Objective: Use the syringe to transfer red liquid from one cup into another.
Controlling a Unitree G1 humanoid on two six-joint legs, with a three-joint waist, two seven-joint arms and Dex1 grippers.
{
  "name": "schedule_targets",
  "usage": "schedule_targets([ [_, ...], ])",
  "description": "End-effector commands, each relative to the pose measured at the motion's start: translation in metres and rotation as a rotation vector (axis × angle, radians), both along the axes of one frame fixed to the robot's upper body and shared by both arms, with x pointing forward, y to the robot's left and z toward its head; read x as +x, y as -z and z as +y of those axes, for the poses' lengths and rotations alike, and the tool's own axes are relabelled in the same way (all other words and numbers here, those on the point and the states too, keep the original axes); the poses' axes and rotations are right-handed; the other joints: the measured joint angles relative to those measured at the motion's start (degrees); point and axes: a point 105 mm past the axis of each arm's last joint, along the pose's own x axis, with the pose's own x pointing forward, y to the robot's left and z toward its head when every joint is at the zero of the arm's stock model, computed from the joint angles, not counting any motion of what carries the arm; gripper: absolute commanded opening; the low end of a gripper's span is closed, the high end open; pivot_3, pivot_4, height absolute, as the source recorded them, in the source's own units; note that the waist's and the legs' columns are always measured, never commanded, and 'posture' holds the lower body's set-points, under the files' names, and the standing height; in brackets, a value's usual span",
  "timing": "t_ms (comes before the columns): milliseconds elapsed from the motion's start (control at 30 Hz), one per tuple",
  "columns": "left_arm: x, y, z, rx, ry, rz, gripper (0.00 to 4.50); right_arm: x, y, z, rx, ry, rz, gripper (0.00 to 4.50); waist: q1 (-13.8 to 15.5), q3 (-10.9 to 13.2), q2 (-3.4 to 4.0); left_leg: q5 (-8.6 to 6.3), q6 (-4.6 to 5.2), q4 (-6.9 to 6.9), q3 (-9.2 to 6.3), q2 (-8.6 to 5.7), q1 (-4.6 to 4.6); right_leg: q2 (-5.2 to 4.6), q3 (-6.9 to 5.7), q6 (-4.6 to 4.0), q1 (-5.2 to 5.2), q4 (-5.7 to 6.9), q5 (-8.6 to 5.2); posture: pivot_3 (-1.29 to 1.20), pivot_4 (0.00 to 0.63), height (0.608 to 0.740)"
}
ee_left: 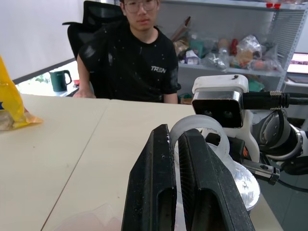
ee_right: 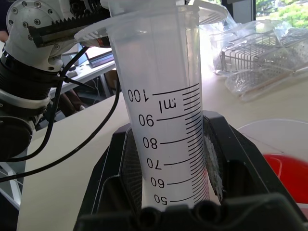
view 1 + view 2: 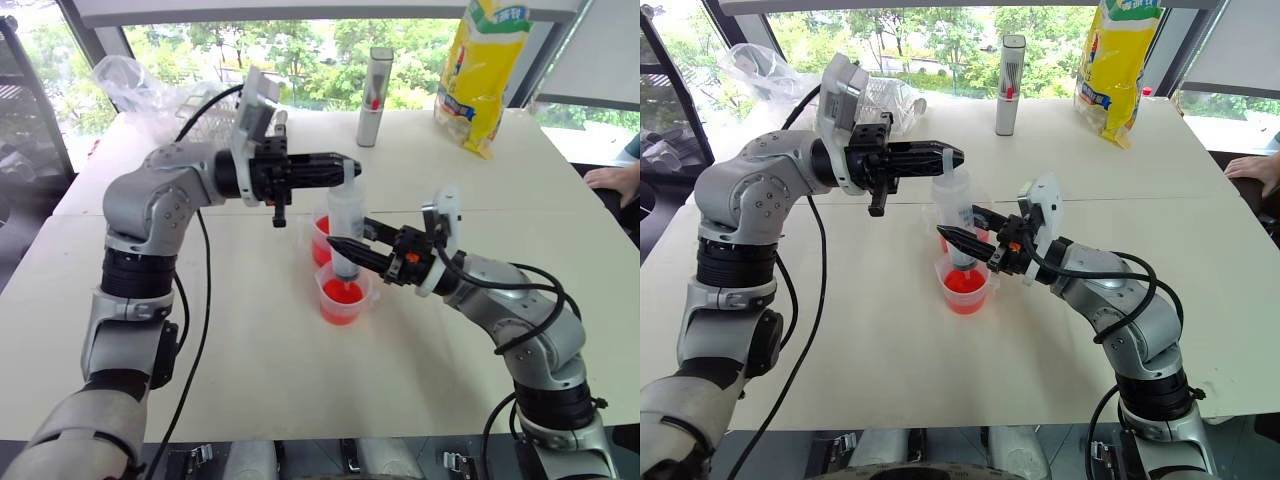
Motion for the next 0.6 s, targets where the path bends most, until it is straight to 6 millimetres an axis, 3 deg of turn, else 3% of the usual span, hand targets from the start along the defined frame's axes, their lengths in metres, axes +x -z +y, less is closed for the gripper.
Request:
schedule_targets([
  [33, -0.009, 0.007, -0.009, 0.039, 0.067, 0.037, 1.51, -0.011, -0.040, -0.003, 0.078, -0.001, -0.160, 1.39, 0.0, 0.0, 0.00, 0.00, 0.00, 0.00, 0.00, 0.00, 0.00, 0.00, 0.00, 0.00, 0.00, 0.00, 0.00, 0.00, 0.150, 0.740],
  [233, -0.006, -0.003, 0.005, 0.018, 0.028, 0.027, 4.34, -0.012, -0.039, -0.005, 0.073, -0.003, -0.144, 1.39, 0.0, 0.0, 0.00, 0.00, 0.00, -0.01, -0.01, 0.00, 0.01, 0.00, 0.00, 0.00, 0.00, 0.00, 0.00, 0.00, 0.150, 0.740],
  [467, 0.001, -0.026, 0.030, -0.043, -0.061, 0.004, 4.43, -0.012, -0.037, -0.006, 0.072, -0.008, -0.117, 1.39, -0.2, 0.0, 0.00, 0.00, 0.00, -0.02, -0.02, 0.00, 0.00, 0.00, 0.01, 0.00, 0.01, -0.03, 0.00, 0.00, 0.150, 0.740],
  [600, 0.006, -0.027, 0.046, -0.029, -0.125, -0.010, 4.43, -0.012, -0.036, -0.006, 0.069, -0.012, -0.107, 1.39, -0.1, 0.0, 0.00, 0.00, 0.00, -0.04, -0.04, 0.02, 0.03, 0.04, 0.01, 0.00, 0.01, -0.02, 0.00, 0.00, 0.150, 0.740],
])
